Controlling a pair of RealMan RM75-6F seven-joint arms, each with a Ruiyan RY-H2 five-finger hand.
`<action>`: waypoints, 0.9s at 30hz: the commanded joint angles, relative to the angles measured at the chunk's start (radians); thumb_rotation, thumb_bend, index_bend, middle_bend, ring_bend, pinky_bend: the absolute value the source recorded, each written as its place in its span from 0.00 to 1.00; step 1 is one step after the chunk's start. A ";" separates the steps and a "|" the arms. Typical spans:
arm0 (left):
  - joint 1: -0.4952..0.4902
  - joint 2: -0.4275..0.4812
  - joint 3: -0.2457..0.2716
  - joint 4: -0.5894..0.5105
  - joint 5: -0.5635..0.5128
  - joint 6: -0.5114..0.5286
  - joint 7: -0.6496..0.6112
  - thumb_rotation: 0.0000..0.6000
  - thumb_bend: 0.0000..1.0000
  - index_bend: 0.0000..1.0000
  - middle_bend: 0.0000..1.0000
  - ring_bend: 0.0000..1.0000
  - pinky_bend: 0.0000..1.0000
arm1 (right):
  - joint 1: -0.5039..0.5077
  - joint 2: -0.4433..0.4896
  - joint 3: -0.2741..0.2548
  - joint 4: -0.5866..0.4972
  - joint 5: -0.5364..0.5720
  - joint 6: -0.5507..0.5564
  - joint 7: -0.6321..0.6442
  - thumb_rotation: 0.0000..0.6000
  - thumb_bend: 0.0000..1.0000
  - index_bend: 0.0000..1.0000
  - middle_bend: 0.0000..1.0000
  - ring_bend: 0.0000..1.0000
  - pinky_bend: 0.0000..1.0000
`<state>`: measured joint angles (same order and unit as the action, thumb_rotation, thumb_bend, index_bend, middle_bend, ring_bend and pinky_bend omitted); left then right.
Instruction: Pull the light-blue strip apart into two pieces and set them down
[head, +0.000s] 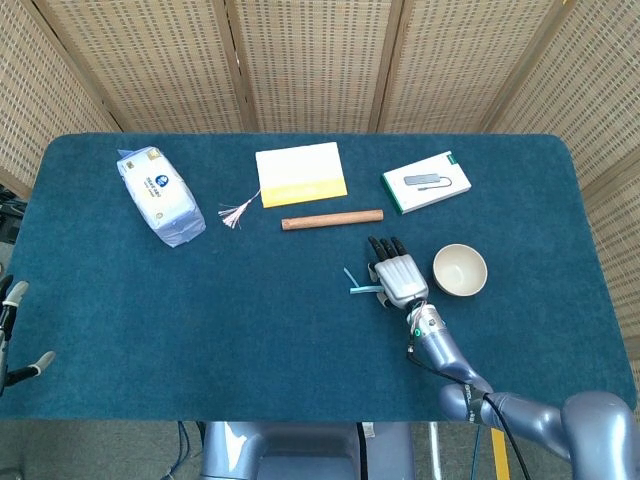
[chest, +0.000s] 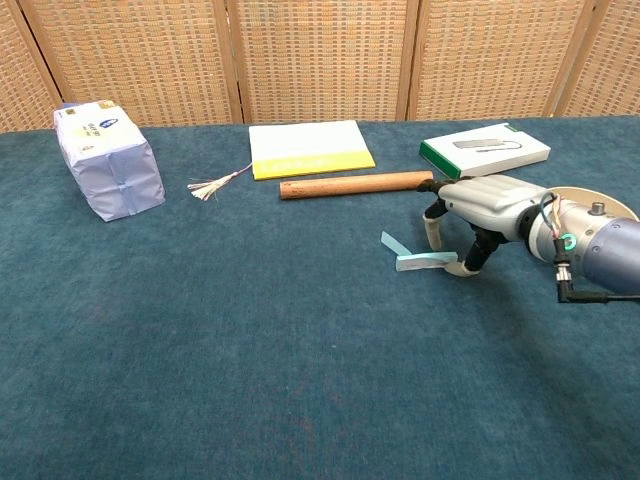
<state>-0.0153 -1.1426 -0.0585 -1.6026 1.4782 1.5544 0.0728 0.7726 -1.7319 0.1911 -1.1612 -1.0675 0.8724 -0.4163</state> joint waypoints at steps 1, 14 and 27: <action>0.000 0.000 0.000 0.000 0.000 0.000 0.000 1.00 0.00 0.00 0.00 0.00 0.00 | 0.003 -0.005 -0.001 0.006 0.004 -0.004 -0.003 1.00 0.37 0.48 0.00 0.00 0.00; -0.006 0.002 0.002 0.001 -0.004 -0.012 -0.008 1.00 0.00 0.00 0.00 0.00 0.00 | -0.006 -0.009 -0.005 0.014 -0.044 0.010 0.072 1.00 0.47 0.61 0.00 0.00 0.00; -0.161 0.017 -0.061 0.111 0.143 -0.055 -0.039 1.00 0.00 0.00 0.62 0.65 0.44 | -0.031 0.154 -0.005 -0.258 -0.137 0.072 0.105 1.00 0.52 0.62 0.00 0.00 0.00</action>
<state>-0.1205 -1.1325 -0.0977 -1.5321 1.5604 1.5160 0.0721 0.7470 -1.6231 0.1842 -1.3526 -1.1860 0.9259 -0.2962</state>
